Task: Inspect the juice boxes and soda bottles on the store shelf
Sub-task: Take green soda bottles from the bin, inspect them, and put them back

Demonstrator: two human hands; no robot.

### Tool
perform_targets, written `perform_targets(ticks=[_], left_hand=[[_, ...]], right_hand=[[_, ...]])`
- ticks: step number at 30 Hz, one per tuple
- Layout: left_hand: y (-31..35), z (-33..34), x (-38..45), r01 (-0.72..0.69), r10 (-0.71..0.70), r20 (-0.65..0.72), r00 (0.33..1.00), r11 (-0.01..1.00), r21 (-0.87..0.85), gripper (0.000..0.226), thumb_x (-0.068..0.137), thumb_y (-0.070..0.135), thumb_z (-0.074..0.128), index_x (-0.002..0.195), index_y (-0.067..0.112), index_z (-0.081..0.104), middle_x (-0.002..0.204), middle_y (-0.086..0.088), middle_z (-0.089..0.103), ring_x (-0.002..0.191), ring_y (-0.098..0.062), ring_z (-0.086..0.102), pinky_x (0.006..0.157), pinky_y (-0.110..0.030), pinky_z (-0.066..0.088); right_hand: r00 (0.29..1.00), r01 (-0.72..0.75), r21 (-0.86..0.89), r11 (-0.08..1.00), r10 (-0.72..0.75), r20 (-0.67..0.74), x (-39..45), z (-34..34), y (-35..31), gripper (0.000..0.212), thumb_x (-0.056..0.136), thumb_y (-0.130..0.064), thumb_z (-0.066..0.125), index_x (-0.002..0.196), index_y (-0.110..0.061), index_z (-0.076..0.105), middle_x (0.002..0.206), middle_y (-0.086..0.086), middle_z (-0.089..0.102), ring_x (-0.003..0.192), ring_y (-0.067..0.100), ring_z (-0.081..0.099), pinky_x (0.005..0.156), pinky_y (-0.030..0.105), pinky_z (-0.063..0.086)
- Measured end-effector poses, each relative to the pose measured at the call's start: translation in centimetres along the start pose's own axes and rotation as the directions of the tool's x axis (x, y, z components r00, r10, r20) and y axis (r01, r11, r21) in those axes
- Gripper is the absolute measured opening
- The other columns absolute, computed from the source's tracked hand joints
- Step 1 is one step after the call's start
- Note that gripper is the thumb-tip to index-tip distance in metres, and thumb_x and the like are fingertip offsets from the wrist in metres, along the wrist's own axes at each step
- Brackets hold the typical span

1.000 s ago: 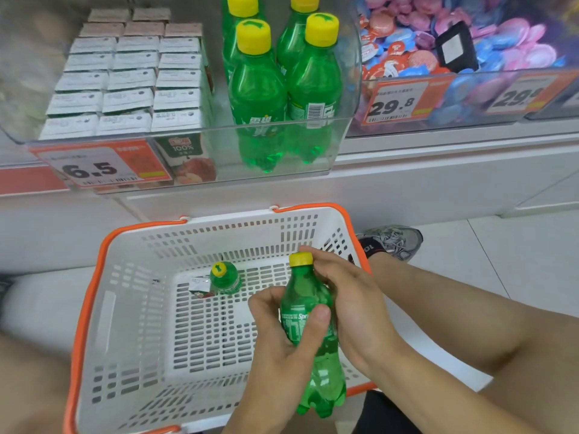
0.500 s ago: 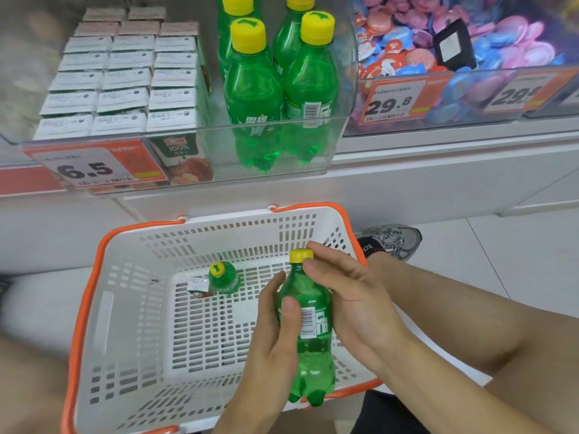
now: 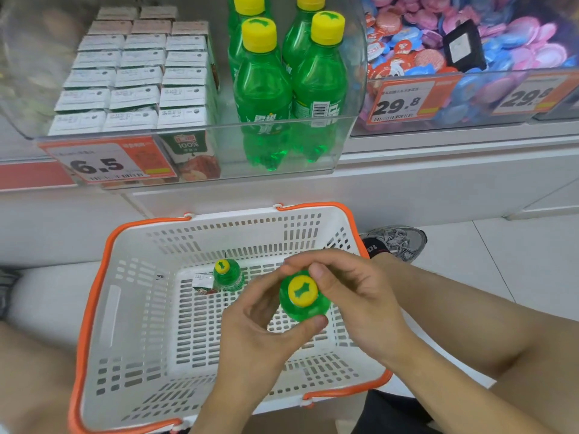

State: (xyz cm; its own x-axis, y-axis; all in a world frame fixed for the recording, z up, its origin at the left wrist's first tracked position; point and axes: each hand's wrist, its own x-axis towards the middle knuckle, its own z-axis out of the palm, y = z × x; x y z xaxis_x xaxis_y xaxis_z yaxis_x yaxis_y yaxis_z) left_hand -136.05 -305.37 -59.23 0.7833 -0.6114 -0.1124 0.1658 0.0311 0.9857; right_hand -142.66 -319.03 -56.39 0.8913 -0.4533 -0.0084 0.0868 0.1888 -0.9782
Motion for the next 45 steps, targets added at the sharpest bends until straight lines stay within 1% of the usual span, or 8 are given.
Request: perform_targets(ticks=[12,18,21,30,33,37,41,45], left_hand=[[-0.2,-0.8,-0.1,-0.078,0.086,-0.083,0.993,0.993,0.091,0.063,0.052,0.005,0.091,0.111,0.021,0.073,0.111,-0.004,0.072,0.108,-0.024,0.069,0.092,-0.024,0.054],[0.6,-1.0,0.2,0.06,-0.075,-0.123,0.99,0.991,-0.121,0.031,0.065,0.007,0.088,0.093,0.019,0.08,0.096,-0.007,0.078,0.091,-0.021,0.075,0.074,-0.025,0.059],[0.8,-1.3,0.4,0.058,-0.079,-0.126,0.989,0.986,-0.158,0.036,0.072,0.028,0.081,0.105,0.015,0.077,0.105,-0.009,0.076,0.099,-0.023,0.073,0.083,-0.031,0.059],[1.4,-2.1,0.7,0.174,-0.141,-0.218,0.966,0.975,0.139,0.045,0.091,0.055,0.049,0.128,0.034,0.064,0.121,0.016,0.069,0.117,0.0,0.061,0.104,-0.033,0.048],[1.5,-2.0,0.5,0.243,-0.231,-0.119,0.966,0.965,0.103,0.058,0.083,0.059,0.056,0.136,0.035,0.057,0.118,0.014,0.071,0.111,-0.004,0.065,0.101,-0.037,0.052],[2.0,-1.2,0.1,0.167,-0.163,-0.216,0.963,0.986,-0.002,0.048,0.087,0.038,0.058,0.133,0.024,0.061,0.116,0.014,0.072,0.112,-0.004,0.066,0.099,-0.036,0.053],[2.0,-1.7,0.3,0.187,-0.171,-0.208,0.963,0.981,0.057,0.043,0.091,0.047,0.054,0.132,0.035,0.06,0.124,0.016,0.068,0.116,-0.004,0.063,0.098,-0.034,0.052],[1.7,-1.8,0.3,0.212,-0.196,-0.141,0.97,0.971,0.108,0.044,0.078,0.062,0.066,0.115,0.041,0.068,0.109,0.011,0.074,0.104,-0.016,0.069,0.094,-0.045,0.054]], right_hand=[[0.998,0.018,-0.069,0.997,-0.015,0.057,0.3,0.2,1.2,0.022,0.097,-0.007,0.053,0.108,-0.002,0.071,0.106,0.011,0.075,0.105,0.024,0.069,0.09,0.029,0.055],[0.976,-0.154,-0.384,0.91,0.2,0.082,0.8,-1.0,1.1,0.03,0.103,-0.036,0.045,0.119,-0.02,0.066,0.111,-0.005,0.071,0.11,0.015,0.066,0.096,0.038,0.053],[0.95,-0.154,-0.532,0.832,0.273,0.151,0.3,-1.1,1.1,0.038,0.105,-0.047,0.033,0.119,-0.028,0.062,0.107,-0.008,0.069,0.102,0.01,0.065,0.09,0.042,0.053],[0.853,-0.432,-0.147,0.89,0.456,0.253,-1.1,0.7,1.6,0.043,0.105,-0.035,0.041,0.147,-0.036,0.042,0.145,-0.012,0.054,0.137,0.01,0.048,0.118,0.047,0.033],[0.899,-0.393,-0.112,0.913,0.407,0.161,-1.4,1.3,1.4,0.042,0.101,-0.042,0.05,0.143,-0.039,0.045,0.137,-0.015,0.061,0.129,0.006,0.056,0.113,0.043,0.041],[0.876,-0.478,0.093,0.874,0.465,0.132,-1.0,1.6,1.4,0.043,0.093,-0.038,0.057,0.136,-0.043,0.053,0.128,-0.005,0.067,0.113,0.032,0.066,0.091,0.062,0.054],[0.884,-0.465,0.141,0.874,0.453,0.113,-0.9,1.6,0.9,0.046,0.094,-0.025,0.055,0.138,-0.039,0.052,0.132,-0.01,0.066,0.12,0.014,0.064,0.093,0.034,0.057],[0.94,-0.338,-0.164,0.927,0.339,-0.017,-1.5,1.5,1.2,0.05,0.086,-0.032,0.066,0.134,-0.04,0.055,0.125,-0.007,0.063,0.109,0.0,0.065,0.085,0.019,0.054]])
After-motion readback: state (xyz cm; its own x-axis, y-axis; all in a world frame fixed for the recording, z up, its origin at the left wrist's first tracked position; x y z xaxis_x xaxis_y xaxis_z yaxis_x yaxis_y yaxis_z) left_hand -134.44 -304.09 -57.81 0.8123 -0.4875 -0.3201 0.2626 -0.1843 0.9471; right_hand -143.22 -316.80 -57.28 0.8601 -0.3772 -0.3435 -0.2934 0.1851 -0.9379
